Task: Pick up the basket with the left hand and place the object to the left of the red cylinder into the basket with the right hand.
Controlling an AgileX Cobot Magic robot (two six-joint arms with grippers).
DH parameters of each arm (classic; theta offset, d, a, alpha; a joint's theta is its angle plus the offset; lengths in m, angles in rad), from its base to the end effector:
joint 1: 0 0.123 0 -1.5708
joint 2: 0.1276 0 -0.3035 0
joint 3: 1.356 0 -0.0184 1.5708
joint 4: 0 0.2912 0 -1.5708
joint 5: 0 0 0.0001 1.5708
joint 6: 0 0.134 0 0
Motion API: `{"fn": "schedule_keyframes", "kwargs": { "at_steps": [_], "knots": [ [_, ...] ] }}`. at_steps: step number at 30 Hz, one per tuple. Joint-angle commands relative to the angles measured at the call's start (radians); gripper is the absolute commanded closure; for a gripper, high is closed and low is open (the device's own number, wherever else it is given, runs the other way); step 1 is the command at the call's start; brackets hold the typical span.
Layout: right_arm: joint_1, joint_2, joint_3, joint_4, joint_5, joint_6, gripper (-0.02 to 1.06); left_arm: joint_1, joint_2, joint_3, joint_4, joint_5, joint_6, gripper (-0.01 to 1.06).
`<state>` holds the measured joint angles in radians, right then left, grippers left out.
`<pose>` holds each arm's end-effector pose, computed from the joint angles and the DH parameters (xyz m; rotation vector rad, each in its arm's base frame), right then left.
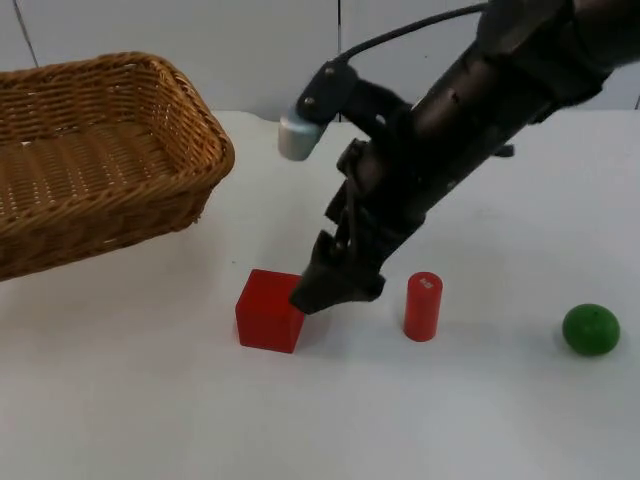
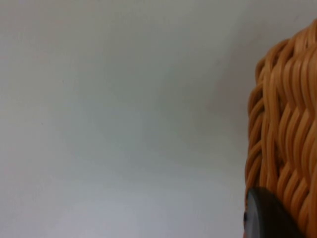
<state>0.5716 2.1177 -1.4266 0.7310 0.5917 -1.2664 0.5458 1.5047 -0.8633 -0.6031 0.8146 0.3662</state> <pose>0.3931 0.3123 0.1008 -1.5667 2.0666 0.4818 0.2952 0.1146 0.1717 -0.7459 2.6134 -0.4751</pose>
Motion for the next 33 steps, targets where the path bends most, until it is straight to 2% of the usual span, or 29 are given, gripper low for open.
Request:
{"fn": "schedule_keyframes", "kwargs": {
  "at_steps": [1,6,12,15,16,17,19,27,28,31,33],
  "knots": [
    [0.012,0.024,-0.008,0.061,-0.041,-0.102,-0.01,0.004,-0.004,0.001,-0.026,0.009,-0.006,1.05],
    [0.046,0.067,-0.008,0.061,-0.099,-0.150,-0.01,0.004,-0.004,0.001,-0.026,0.013,-0.006,1.05],
    [0.057,0.100,-0.008,0.066,-0.162,-0.162,0.00,0.004,-0.004,0.001,-0.028,0.013,-0.006,1.05],
    [0.057,0.118,-0.008,0.066,-0.201,-0.175,0.07,0.004,-0.004,0.001,-0.031,0.013,-0.006,1.05],
    [0.057,0.123,-0.008,0.081,-0.201,-0.193,0.13,0.004,-0.004,0.001,-0.031,0.010,-0.006,1.05],
    [0.057,0.123,-0.008,0.081,-0.201,-0.193,0.13,0.004,-0.004,0.001,-0.031,0.010,-0.006,1.05],
    [0.057,0.135,-0.008,0.113,-0.195,-0.219,0.20,0.004,-0.004,0.001,-0.038,0.008,-0.006,1.05],
    [0.057,0.152,-0.008,0.174,-0.170,-0.283,0.21,0.004,-0.004,0.001,-0.038,0.008,-0.006,1.05],
    [0.057,0.152,-0.008,0.200,-0.170,-0.305,0.22,0.004,-0.004,0.001,-0.038,0.008,-0.006,1.05],
    [0.057,0.152,-0.008,0.200,-0.171,-0.307,0.28,0.004,-0.004,0.001,-0.038,0.008,-0.006,1.05],
    [0.057,0.152,-0.008,0.200,-0.173,-0.309,0.42,0.004,-0.004,0.001,-0.038,0.008,-0.006,1.05]
  ]
}}
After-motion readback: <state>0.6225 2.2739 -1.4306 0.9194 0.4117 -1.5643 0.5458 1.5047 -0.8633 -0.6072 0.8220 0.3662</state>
